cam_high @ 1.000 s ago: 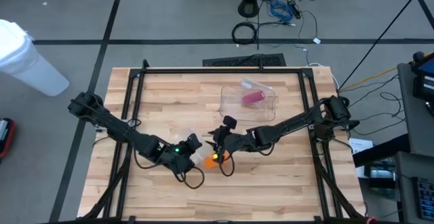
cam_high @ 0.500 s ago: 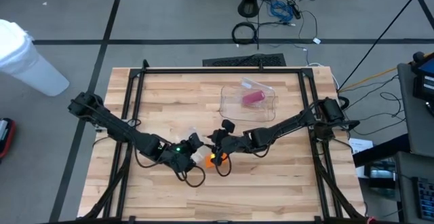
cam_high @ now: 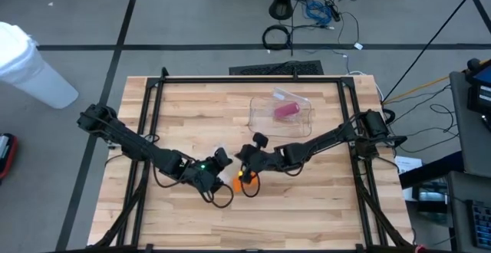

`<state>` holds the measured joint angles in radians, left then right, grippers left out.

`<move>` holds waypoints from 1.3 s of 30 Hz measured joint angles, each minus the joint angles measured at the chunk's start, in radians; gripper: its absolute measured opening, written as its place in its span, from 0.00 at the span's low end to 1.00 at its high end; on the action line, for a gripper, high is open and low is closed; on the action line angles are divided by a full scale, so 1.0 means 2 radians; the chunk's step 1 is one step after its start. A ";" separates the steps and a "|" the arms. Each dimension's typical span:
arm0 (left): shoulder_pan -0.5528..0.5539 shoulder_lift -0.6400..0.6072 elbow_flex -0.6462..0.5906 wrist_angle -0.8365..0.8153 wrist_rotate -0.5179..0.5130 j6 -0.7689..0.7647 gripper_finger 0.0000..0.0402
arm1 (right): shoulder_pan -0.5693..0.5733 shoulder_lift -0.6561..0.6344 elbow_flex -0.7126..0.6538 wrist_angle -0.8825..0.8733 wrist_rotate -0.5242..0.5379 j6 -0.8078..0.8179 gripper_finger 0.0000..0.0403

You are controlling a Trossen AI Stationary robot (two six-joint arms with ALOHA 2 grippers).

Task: Roll bandage
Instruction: Open the transparent zip bag

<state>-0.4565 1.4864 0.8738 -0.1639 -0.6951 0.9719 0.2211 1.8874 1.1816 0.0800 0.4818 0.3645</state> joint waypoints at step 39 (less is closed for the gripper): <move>0.023 -0.002 0.006 0.043 -0.042 -0.243 0.26 | 0.055 -0.043 0.000 -0.157 0.239 -0.106 0.00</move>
<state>-0.4110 1.4834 0.8848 -0.0782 -0.7781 0.4850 0.3302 1.8023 1.1820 -0.2342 0.9606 0.1528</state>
